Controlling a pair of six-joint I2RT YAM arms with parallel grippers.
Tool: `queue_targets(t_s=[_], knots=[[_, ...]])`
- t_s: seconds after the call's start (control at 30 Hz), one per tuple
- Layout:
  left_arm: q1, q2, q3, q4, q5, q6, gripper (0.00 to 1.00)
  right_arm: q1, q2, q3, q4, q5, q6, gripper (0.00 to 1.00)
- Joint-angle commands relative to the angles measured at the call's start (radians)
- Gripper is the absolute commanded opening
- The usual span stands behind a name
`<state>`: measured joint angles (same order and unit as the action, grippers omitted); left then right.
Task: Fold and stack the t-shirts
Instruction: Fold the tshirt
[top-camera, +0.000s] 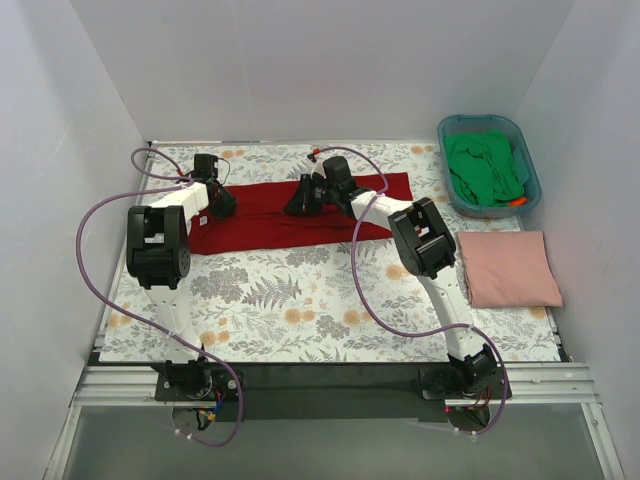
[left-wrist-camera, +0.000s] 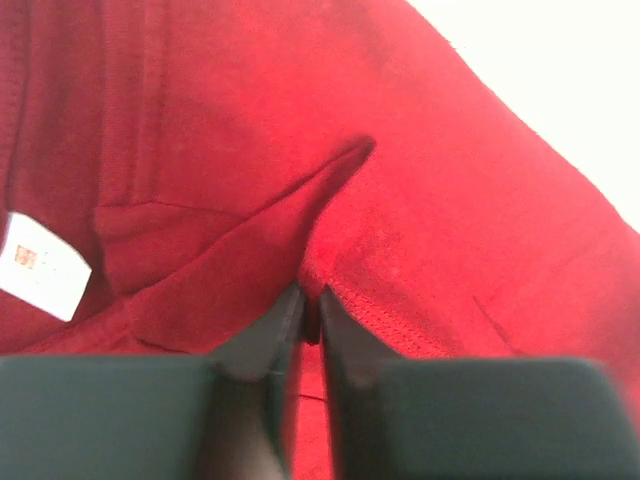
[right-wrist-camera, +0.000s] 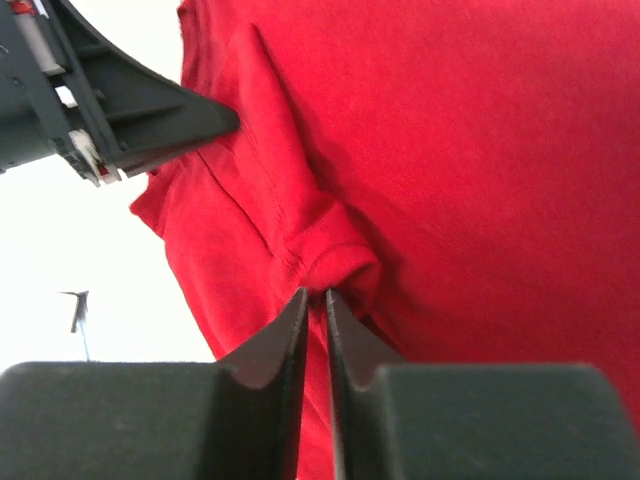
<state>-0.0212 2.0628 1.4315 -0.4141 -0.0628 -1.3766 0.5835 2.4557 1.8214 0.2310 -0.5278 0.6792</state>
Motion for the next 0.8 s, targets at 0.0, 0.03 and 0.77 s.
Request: queue_targets(t_s=[0.0,0.03,0.77], knots=[[0.006,-0.030,-0.026,0.014,-0.008,0.008,0.15,-0.004,-0.046,-0.023,0.016,-0.014,-0.024,0.23],[0.006,-0.047,-0.026,0.015,-0.008,0.013,0.19,-0.004,-0.066,-0.025,0.008,-0.012,-0.032,0.25],[0.098,-0.428,-0.474,0.089,-0.223,0.001,0.22,-0.031,-0.485,-0.416,-0.229,0.163,-0.464,0.24]])
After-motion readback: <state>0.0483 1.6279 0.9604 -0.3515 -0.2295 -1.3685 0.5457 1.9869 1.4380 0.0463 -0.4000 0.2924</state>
